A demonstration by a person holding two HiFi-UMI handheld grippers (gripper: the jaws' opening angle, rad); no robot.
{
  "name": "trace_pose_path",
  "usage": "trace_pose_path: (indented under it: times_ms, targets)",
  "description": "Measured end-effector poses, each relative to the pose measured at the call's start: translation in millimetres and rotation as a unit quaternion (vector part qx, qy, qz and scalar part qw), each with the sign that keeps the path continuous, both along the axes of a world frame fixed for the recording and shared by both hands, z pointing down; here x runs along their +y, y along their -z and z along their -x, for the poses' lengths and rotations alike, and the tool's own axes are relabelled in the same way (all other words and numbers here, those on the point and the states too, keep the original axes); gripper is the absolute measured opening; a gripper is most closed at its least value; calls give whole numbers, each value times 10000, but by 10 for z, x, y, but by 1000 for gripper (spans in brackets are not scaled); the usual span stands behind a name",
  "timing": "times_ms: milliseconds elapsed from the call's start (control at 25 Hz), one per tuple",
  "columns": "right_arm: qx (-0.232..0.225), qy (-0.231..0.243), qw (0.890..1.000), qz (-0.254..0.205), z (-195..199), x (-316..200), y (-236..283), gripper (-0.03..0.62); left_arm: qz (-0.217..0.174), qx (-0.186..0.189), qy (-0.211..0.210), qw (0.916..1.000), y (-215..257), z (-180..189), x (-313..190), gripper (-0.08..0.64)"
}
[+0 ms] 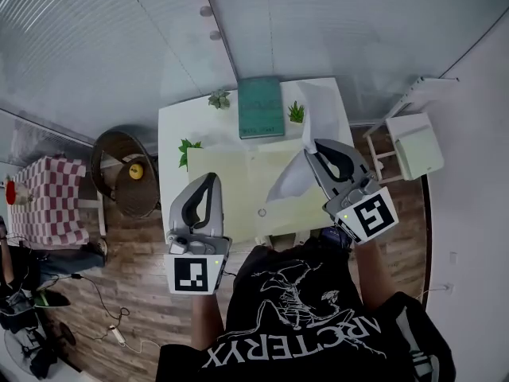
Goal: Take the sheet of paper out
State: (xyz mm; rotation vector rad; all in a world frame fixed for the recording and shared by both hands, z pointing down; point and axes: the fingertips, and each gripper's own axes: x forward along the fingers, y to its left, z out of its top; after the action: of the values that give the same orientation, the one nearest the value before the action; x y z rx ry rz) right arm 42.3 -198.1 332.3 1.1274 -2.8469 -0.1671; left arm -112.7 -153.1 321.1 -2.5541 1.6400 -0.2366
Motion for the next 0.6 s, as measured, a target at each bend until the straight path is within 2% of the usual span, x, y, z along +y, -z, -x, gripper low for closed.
trace_pose_path:
  times_ms: [280, 600]
  targets:
    - [134, -189, 9995, -203, -146, 14, 203, 28, -138, 25, -26, 9999, 48, -20, -64, 12]
    - [223, -265, 9988, -356, -177, 37, 289, 26, -119, 94, 18, 9999, 73, -20, -85, 12]
